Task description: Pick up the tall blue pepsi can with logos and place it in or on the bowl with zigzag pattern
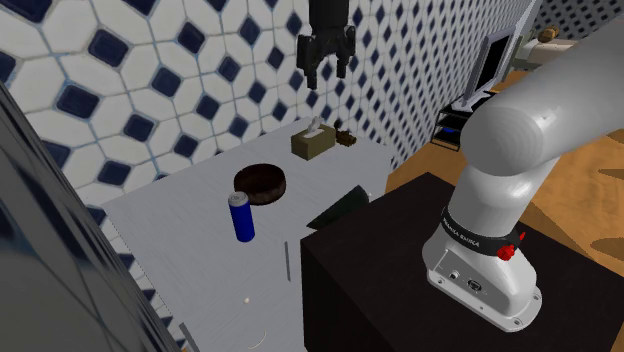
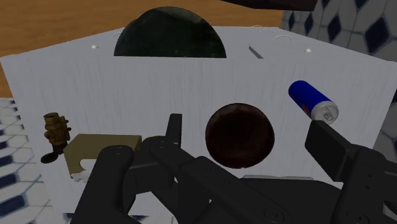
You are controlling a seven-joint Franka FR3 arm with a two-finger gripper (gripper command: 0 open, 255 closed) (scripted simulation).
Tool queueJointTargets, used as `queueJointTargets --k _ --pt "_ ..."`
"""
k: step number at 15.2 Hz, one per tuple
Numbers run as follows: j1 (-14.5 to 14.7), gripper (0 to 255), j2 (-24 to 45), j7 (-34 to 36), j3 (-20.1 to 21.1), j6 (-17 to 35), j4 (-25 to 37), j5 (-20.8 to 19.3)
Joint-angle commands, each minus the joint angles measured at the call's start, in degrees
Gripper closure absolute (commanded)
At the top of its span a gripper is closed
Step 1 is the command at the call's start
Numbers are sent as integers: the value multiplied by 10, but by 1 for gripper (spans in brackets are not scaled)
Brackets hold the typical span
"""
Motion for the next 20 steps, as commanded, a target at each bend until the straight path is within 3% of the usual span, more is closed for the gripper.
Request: queueJointTargets --k 1,6,11,15,20 --pt "6 0 29 22 22 34 -4 6" --pt "15 0 112 77 75 114 -4 7" --pt "14 0 213 145 129 189 17 -19" --pt "10 0 305 216 165 239 48 -71" --pt "23 0 432 324 185 279 105 -175"
